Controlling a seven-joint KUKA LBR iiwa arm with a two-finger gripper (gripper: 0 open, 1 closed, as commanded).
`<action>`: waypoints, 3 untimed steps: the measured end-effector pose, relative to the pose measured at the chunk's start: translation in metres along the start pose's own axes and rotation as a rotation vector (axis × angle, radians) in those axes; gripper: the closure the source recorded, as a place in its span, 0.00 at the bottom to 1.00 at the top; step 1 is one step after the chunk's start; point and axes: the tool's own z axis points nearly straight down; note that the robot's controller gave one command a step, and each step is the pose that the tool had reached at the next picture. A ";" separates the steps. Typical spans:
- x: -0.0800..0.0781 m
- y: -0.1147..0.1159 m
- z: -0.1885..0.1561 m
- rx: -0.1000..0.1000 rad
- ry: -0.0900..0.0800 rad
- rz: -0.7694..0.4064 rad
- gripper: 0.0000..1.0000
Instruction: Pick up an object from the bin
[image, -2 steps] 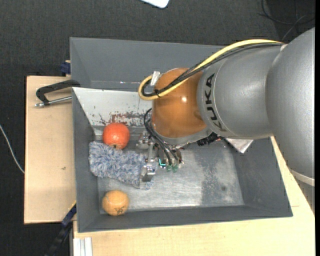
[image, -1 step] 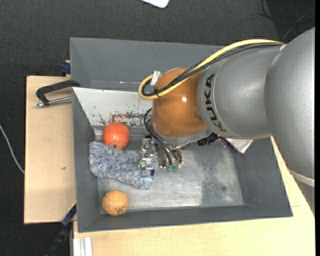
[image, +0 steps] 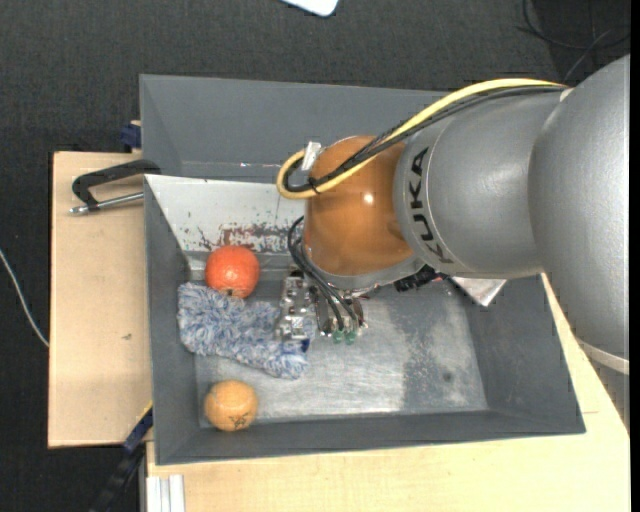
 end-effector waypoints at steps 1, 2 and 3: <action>0.000 0.008 -0.037 -0.001 -0.005 0.014 1.00; -0.002 0.009 -0.066 -0.003 -0.009 0.012 1.00; 0.001 0.008 -0.082 -0.002 -0.007 0.028 1.00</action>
Offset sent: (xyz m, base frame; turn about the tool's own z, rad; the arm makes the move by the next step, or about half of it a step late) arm 0.0055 0.0050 0.0386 -0.0100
